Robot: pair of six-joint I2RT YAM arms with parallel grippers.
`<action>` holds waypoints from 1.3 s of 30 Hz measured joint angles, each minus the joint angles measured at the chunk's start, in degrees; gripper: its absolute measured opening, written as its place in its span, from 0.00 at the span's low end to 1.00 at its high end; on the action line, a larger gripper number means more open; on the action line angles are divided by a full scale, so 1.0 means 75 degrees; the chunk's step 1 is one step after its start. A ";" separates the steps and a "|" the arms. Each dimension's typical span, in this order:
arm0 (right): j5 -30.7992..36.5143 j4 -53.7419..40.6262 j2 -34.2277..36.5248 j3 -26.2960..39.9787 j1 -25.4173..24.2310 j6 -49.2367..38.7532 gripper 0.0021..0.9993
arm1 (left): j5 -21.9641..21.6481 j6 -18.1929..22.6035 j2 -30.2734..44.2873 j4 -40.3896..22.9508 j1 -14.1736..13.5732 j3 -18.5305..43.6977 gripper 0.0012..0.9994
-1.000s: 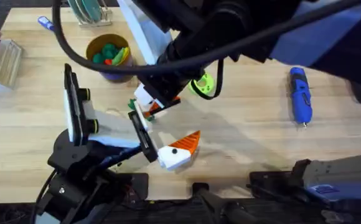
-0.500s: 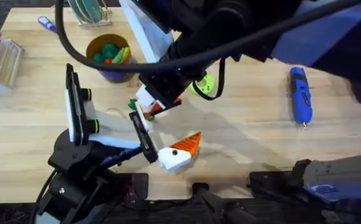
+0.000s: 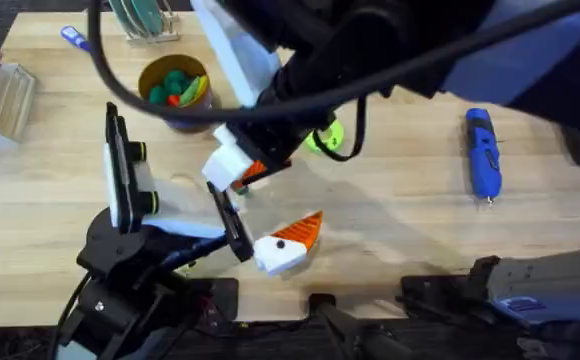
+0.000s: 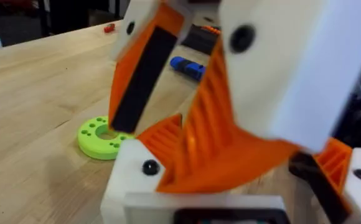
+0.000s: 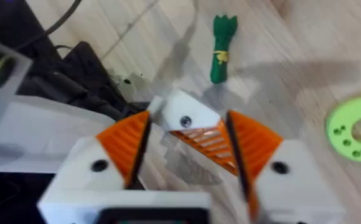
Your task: Pick up the gripper from the table and insert it into the empty holder that is missing its gripper. Then pick up a screw, insert it into the mounting hole, and use the screwdriver to tighten it. Finally, clean up the table by picking up the vegetable and placing it into the bucket.
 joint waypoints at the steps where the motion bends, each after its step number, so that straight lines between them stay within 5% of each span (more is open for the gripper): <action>1: 0.0049 -0.0042 -0.0024 0.0000 -0.0038 0.0008 0.83 | -0.0020 0.0015 -0.0003 0.0004 0.0000 0.0000 0.99; 4: 0.0079 -0.0080 -0.0062 0.0000 -0.0108 -0.0015 0.95 | -0.0022 0.0026 0.0000 0.0004 0.0000 0.0000 0.99; 21: 0.0417 -0.1078 -0.1431 -0.0173 -0.1122 -0.0011 0.96 | -0.0022 0.0053 0.0000 0.0004 0.0000 0.0000 0.99; 39: 0.0749 0.0104 -0.6087 -0.4414 -0.1152 0.1942 0.96 | -0.0229 0.0053 0.0000 0.0016 0.0000 0.0000 0.99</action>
